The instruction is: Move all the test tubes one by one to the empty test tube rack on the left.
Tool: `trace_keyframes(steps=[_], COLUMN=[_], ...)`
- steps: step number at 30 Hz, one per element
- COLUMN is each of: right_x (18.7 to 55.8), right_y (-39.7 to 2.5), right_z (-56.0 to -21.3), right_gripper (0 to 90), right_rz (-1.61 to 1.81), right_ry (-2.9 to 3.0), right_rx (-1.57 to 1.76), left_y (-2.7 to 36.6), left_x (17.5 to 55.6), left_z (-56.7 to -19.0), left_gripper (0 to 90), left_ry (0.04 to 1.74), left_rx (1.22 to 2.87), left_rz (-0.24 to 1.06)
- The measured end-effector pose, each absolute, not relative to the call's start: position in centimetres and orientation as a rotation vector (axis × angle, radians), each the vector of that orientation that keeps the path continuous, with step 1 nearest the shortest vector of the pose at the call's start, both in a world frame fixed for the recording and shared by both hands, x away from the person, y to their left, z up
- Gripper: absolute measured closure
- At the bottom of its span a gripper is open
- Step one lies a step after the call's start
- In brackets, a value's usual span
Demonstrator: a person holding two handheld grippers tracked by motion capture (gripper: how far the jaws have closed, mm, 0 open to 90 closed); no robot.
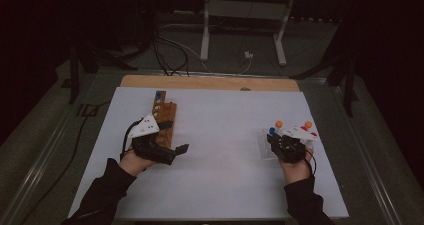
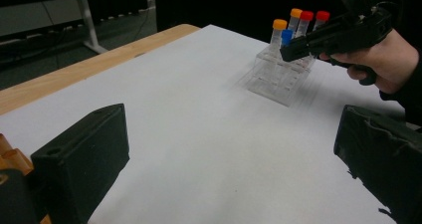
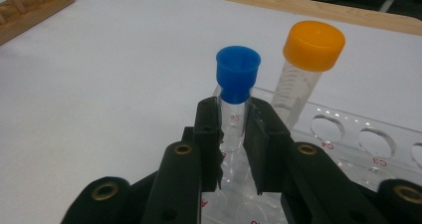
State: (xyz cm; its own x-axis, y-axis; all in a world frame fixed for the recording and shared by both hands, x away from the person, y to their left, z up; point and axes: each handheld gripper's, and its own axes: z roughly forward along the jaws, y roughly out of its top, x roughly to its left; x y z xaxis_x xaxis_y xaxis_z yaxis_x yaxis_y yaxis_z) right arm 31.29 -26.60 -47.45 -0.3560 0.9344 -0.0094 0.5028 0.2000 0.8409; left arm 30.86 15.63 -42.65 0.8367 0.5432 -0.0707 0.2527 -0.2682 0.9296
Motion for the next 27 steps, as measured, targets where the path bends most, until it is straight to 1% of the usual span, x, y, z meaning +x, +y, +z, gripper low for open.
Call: trace_keyframes(steps=[5, 18, 27], right_x=[30.9, 29.3, 27.6], right_y=[-26.5, -26.5, -24.7], right_z=[-46.8, -43.7, -42.2], right_gripper=[76.5, 76.5, 76.5], right_rz=[1.066, 1.117, 1.180], right_ry=[1.935, 1.869, 1.903], right_rx=[1.306, 1.217, 1.104], left_y=[15.7, 15.6, 15.1], left_x=[30.9, 30.7, 30.4], left_z=[-42.6, -42.2, -42.0], left_gripper=[1.8, 1.8, 1.8], left_ry=[0.602, 0.595, 0.570], left_rx=[1.858, 1.861, 1.873], left_rz=[0.315, 0.308, 0.289])
